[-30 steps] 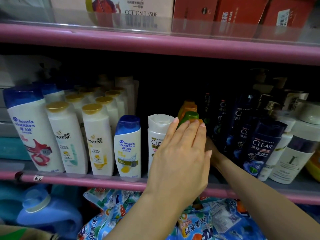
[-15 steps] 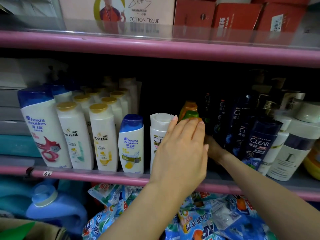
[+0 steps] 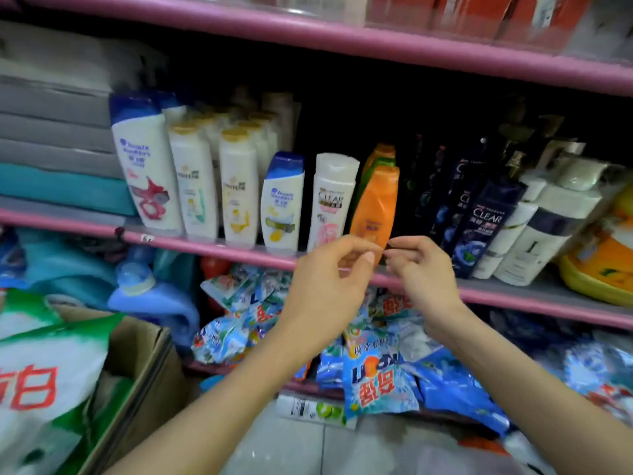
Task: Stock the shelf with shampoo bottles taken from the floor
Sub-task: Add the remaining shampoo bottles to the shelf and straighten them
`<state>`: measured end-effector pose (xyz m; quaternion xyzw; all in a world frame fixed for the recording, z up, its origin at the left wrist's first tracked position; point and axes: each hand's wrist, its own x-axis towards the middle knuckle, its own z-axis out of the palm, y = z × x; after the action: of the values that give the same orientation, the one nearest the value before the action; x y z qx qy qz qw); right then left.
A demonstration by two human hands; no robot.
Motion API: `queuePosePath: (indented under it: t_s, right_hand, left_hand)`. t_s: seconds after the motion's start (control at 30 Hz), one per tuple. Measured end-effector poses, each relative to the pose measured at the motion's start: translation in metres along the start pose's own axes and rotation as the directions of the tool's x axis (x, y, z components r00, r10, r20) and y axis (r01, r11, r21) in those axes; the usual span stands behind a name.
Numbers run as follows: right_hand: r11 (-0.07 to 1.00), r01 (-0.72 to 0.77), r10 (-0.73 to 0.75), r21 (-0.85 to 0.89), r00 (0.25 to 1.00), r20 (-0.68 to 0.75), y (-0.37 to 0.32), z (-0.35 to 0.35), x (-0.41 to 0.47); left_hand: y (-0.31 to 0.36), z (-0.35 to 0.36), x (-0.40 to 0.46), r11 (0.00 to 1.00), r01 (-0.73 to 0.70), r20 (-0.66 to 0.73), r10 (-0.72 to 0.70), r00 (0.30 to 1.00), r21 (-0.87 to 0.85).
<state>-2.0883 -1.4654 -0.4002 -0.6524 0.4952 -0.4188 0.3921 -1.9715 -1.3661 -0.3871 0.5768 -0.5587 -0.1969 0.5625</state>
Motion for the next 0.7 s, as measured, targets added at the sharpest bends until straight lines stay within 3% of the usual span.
queuePosePath:
  t_s: [0.13,0.23,0.33,0.4,0.53,0.6,0.7]
  right_hand:
    - [0.999,-0.002,-0.002,0.045,0.996,0.088,0.013,0.027,-0.049]
    - [0.996,-0.089,0.091,-0.019,0.971,0.223,0.036,0.065,-0.073]
    - [0.981,-0.145,0.180,-0.129,0.927,0.329,0.068,0.105,-0.094]
    - [0.967,-0.159,0.227,-0.200,0.895,0.385,0.091,0.129,-0.107]
    - [0.929,-0.139,0.311,-0.342,0.795,0.521,0.128,0.176,-0.131]
    - [0.907,-0.042,0.314,-0.420,0.732,0.605,0.140,0.202,-0.140]
    - [0.870,0.142,0.302,-0.473,0.605,0.737,0.152,0.245,-0.156]
  left_hand:
    - [-0.056,-0.016,-0.050,0.970,0.242,-0.092,-0.243,0.966,-0.025]
    - [-0.106,-0.033,-0.090,0.896,0.444,-0.144,-0.437,0.888,0.020]
    - [-0.155,-0.055,-0.132,0.739,0.663,-0.256,-0.622,0.740,0.120]
    - [-0.187,-0.069,-0.161,0.576,0.798,-0.294,-0.743,0.601,0.175]
    - [-0.232,-0.083,-0.212,0.270,0.936,-0.337,-0.880,0.335,0.226]
    - [-0.242,-0.085,-0.233,0.196,0.965,-0.405,-0.879,0.252,0.175]
    - [-0.255,-0.088,-0.259,0.121,0.977,-0.457,-0.868,0.191,0.178]
